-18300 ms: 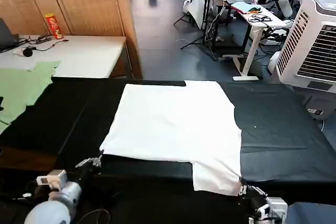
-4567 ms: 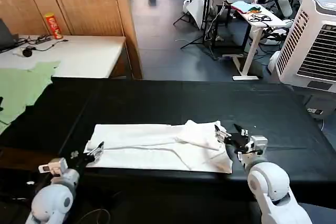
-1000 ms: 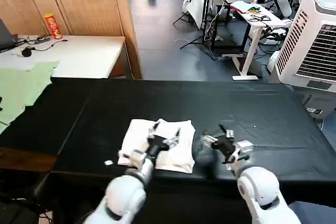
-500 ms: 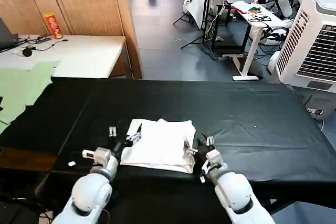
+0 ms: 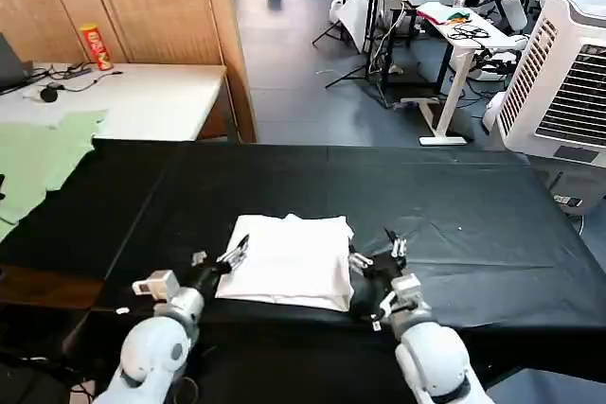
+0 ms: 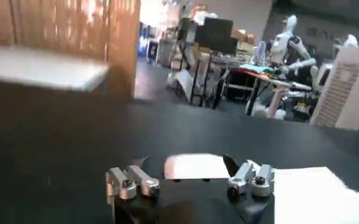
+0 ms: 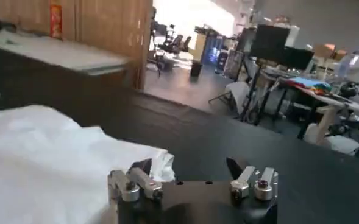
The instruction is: Fold and organize the clothes.
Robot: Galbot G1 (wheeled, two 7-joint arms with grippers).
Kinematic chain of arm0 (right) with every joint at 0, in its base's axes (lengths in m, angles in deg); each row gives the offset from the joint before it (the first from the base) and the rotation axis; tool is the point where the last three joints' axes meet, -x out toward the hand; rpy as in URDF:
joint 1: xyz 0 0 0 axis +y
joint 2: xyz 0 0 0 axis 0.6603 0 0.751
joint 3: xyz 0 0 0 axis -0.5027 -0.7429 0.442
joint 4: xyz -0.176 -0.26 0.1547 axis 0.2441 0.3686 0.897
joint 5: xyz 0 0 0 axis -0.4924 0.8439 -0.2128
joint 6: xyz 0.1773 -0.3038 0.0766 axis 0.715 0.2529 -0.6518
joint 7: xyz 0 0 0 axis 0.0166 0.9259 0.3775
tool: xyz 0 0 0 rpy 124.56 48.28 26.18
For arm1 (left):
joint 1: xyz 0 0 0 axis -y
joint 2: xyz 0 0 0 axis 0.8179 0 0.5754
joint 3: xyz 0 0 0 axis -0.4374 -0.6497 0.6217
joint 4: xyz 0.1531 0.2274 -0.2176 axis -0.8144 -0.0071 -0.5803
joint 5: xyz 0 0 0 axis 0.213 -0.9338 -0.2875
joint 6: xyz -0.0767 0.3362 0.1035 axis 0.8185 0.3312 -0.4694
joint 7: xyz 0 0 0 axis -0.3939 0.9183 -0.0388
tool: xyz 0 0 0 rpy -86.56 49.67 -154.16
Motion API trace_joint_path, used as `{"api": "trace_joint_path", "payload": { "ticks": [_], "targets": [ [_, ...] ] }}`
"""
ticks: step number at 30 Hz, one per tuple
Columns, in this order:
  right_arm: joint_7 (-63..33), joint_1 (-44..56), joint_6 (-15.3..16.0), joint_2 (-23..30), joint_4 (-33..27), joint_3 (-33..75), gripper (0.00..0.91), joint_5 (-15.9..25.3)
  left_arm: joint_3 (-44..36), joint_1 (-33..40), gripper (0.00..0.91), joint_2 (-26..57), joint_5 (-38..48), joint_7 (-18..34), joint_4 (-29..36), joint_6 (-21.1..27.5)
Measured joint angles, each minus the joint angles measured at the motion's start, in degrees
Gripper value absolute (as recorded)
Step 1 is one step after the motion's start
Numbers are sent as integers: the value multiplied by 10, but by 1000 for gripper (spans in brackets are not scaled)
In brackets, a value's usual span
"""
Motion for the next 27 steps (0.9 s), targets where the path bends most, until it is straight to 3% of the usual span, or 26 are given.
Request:
{"api": "trace_joint_path", "payload": {
  "ticks": [4, 5, 6, 10, 13, 14, 21, 27],
  "targets": [
    [1, 2, -2, 2, 5, 1, 878, 0, 10, -11, 878, -6, 53, 3, -2, 1],
    [1, 2, -2, 3, 6, 1, 878, 0, 11, -13, 800, -7, 58, 3, -3, 1],
    [1, 2, -2, 4, 6, 0, 878, 0, 12, -15, 634, -8, 62, 2, -3, 1],
    [4, 3, -3, 6, 9, -1, 878, 0, 11, -21, 185, -12, 71, 1, -5, 1],
    [6, 4, -4, 6, 12, 0, 878, 0, 11, -20, 78, -17, 79, 3, -13, 0],
    [6, 5, -5, 6, 13, 1, 878, 0, 12, -20, 0, -17, 85, 4, -15, 0],
    [7, 8, -7, 10, 16, 9, 878, 2, 14, -16, 0, -18, 106, 6, -17, 10],
    [7, 17, -8, 11, 18, 24, 878, 3, 22, -2, 0, 0, 7, -10, -7, 2]
  ]
}}
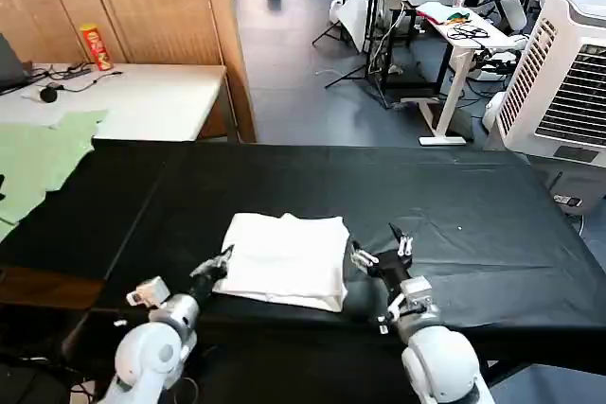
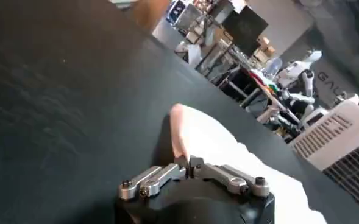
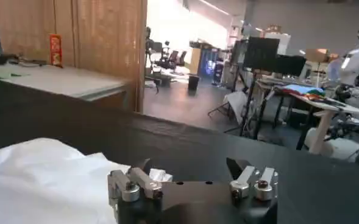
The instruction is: Fold and organize the clothes.
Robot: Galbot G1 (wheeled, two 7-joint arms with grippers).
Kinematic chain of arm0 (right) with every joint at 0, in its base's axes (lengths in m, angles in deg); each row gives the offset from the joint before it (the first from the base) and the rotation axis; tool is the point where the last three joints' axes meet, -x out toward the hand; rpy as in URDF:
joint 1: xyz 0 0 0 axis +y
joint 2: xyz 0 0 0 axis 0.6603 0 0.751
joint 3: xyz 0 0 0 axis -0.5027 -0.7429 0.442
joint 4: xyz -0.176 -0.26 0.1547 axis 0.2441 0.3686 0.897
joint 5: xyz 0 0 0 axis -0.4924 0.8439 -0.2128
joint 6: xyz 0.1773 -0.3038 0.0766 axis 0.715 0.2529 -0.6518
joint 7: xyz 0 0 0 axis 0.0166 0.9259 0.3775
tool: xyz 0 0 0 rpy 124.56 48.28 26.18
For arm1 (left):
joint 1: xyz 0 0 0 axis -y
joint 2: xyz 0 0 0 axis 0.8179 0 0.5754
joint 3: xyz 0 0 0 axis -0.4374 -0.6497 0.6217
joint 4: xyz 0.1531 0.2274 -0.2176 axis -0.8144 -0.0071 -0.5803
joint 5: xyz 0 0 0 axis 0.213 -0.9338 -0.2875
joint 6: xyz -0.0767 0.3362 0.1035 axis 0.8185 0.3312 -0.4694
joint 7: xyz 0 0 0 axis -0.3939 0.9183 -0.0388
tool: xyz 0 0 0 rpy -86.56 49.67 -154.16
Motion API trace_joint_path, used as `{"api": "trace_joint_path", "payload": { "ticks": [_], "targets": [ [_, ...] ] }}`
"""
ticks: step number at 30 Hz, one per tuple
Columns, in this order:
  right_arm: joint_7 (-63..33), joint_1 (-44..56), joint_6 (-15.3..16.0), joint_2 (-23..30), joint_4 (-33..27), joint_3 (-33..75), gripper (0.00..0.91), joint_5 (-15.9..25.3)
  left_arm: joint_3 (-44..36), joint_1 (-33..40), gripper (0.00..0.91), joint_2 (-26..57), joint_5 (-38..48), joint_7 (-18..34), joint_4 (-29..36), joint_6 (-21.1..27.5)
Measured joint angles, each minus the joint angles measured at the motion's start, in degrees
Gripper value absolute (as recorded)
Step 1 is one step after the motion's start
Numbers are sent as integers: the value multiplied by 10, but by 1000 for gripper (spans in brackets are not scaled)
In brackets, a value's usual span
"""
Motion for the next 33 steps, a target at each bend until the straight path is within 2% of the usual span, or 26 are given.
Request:
{"api": "trace_joint_path", "payload": {
  "ticks": [8, 20, 24, 30, 31, 32, 33],
  "targets": [
    [0, 6, 2, 3, -4, 23, 878, 2, 31, 9, 0, 81, -164, -4, 3, -17],
    [-1, 3, 2, 16, -12, 19, 878, 7, 131, -3, 0, 260, -232, -4, 34, -39],
    [1, 8, 1, 19, -13, 15, 878, 14, 126, -9, 0, 264, -253, 3, 74, -28],
    [4, 17, 0, 21, -12, 13, 878, 16, 46, -2, 0, 215, -273, 14, 119, -26],
    [6, 19, 0, 21, -10, 12, 878, 15, 23, 3, 127, 201, -286, 14, 119, -27],
    [9, 21, 0, 21, -8, 12, 878, 13, 1, 7, 878, 188, -295, 14, 118, -29],
    [12, 24, 0, 20, -6, 12, 878, 10, -20, 12, 878, 176, -302, 15, 115, -30]
  ]
}}
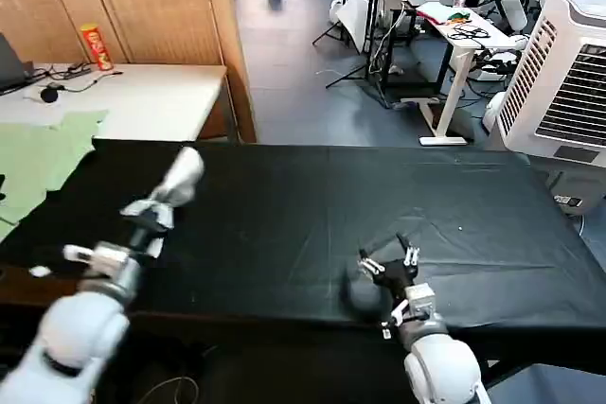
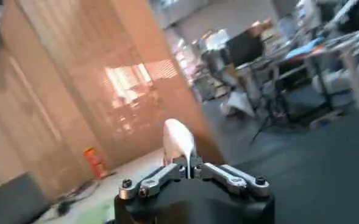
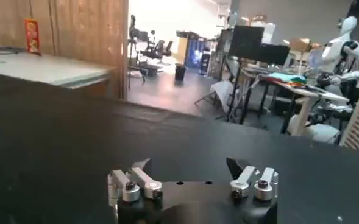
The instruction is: Fold and organize the clothes.
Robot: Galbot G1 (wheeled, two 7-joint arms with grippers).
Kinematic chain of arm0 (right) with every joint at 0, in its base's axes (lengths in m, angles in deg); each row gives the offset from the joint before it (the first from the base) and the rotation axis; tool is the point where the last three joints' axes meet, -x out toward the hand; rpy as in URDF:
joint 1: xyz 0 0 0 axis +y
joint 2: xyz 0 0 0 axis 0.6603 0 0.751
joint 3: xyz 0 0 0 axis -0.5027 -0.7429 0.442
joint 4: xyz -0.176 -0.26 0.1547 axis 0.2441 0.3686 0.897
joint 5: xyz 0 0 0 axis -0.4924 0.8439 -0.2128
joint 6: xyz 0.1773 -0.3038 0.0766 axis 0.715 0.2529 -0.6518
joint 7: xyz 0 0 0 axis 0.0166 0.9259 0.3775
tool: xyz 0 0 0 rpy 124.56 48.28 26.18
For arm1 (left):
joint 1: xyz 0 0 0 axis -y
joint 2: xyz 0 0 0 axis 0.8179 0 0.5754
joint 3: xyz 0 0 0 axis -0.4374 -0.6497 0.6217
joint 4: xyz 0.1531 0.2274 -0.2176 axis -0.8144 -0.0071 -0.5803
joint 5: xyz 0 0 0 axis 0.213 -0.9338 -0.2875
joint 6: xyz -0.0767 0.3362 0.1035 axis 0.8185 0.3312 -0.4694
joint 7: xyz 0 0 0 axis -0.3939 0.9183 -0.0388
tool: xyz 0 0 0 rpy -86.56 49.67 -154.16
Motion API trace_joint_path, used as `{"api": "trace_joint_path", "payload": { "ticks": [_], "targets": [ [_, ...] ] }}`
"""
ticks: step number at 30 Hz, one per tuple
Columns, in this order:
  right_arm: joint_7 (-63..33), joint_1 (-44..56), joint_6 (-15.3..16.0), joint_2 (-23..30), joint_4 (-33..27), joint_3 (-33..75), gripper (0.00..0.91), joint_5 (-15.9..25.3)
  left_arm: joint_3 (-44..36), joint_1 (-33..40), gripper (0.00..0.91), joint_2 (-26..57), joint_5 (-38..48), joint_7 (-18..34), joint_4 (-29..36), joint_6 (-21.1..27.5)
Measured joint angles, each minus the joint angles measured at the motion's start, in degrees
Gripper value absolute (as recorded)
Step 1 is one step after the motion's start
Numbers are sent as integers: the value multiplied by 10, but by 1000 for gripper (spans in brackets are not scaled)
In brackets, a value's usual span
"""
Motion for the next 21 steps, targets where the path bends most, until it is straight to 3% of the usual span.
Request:
{"api": "trace_joint_path", "payload": {
  "ticks": [8, 21],
  "targets": [
    [4, 0, 22, -16, 7, -11, 878, -64, -114, 3, 878, -73, -11, -8, -18, -22],
    [-30, -78, 92, 2, -51, -79, 878, -245, -107, -14, 878, -75, -3, -23, 2, -51]
  ]
}}
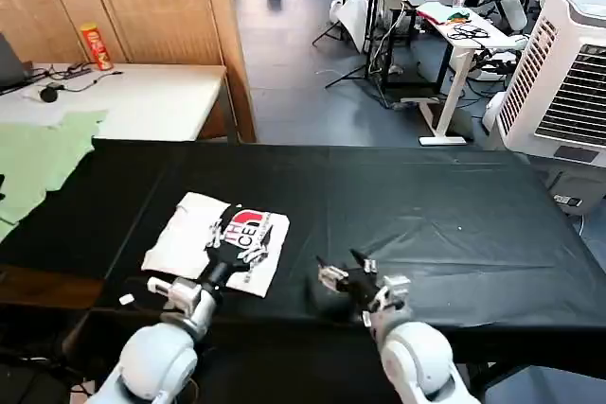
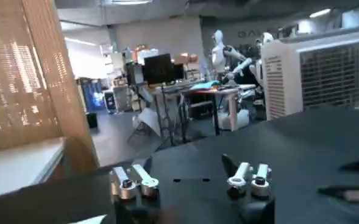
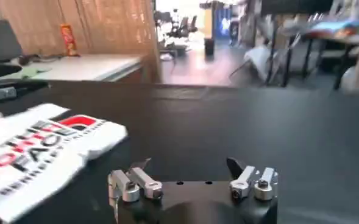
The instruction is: Fold and organize the clothes.
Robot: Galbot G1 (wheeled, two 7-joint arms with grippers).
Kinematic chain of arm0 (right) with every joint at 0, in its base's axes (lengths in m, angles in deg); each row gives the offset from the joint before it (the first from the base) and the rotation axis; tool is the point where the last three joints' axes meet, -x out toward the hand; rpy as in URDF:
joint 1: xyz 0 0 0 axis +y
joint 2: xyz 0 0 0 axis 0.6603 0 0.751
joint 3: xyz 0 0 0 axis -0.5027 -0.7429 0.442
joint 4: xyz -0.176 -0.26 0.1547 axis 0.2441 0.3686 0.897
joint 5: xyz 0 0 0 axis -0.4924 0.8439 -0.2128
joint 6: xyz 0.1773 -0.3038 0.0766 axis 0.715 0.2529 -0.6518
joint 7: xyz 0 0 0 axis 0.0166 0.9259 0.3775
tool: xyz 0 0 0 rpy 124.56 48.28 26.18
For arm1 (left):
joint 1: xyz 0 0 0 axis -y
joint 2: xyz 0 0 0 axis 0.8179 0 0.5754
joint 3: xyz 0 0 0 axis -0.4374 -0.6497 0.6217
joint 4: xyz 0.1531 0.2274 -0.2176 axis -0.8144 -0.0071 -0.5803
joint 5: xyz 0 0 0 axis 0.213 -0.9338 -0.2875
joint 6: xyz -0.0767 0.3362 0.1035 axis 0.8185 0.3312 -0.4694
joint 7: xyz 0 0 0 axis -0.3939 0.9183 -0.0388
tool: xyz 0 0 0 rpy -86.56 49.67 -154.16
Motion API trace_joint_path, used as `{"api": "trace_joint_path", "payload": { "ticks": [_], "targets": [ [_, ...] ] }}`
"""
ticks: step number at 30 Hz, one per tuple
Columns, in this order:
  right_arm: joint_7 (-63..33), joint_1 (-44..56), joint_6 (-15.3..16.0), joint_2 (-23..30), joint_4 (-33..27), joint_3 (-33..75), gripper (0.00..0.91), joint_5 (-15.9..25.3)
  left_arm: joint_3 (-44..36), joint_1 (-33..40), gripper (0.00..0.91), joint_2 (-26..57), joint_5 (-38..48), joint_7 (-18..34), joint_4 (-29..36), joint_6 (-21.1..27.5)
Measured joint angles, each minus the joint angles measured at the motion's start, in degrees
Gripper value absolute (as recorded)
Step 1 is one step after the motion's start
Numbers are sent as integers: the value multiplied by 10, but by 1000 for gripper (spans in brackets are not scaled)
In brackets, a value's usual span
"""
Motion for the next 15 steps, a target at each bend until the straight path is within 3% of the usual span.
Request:
{"api": "trace_joint_path", "payload": {
  "ticks": [10, 12, 15],
  "targets": [
    [-18, -78, 8, 41, -85, -53, 858, -74, 9, -20, 878, -11, -7, 10, -3, -5],
    [-28, -93, 8, 50, -105, -55, 751, -89, 11, -24, 878, -13, -8, 10, -3, -8],
    [-41, -112, 7, 66, -132, -55, 692, -109, 17, -33, 878, -15, -13, 10, -3, -14]
  ]
}}
